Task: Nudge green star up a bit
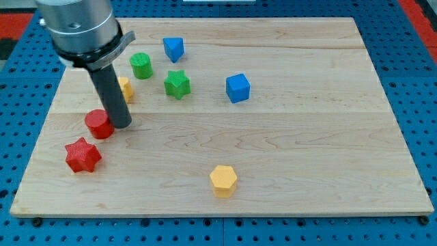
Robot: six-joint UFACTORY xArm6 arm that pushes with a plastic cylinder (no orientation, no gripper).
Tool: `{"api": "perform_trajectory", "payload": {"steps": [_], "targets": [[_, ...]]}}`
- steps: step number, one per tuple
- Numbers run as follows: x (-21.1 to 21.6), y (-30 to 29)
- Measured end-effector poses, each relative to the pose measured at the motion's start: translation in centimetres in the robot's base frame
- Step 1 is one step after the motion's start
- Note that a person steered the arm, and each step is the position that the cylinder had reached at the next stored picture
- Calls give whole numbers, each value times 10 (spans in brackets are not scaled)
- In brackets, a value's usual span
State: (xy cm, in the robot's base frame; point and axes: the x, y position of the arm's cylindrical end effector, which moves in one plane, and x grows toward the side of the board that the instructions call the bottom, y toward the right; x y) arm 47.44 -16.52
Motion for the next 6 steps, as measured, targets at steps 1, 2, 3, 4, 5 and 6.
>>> {"api": "perform_trajectory", "payload": {"steps": [1, 2, 3, 4, 5, 6], "targets": [[9, -2], [-2, 82], [-9, 121], [-62, 122], [-110, 123], [-172, 134]]}}
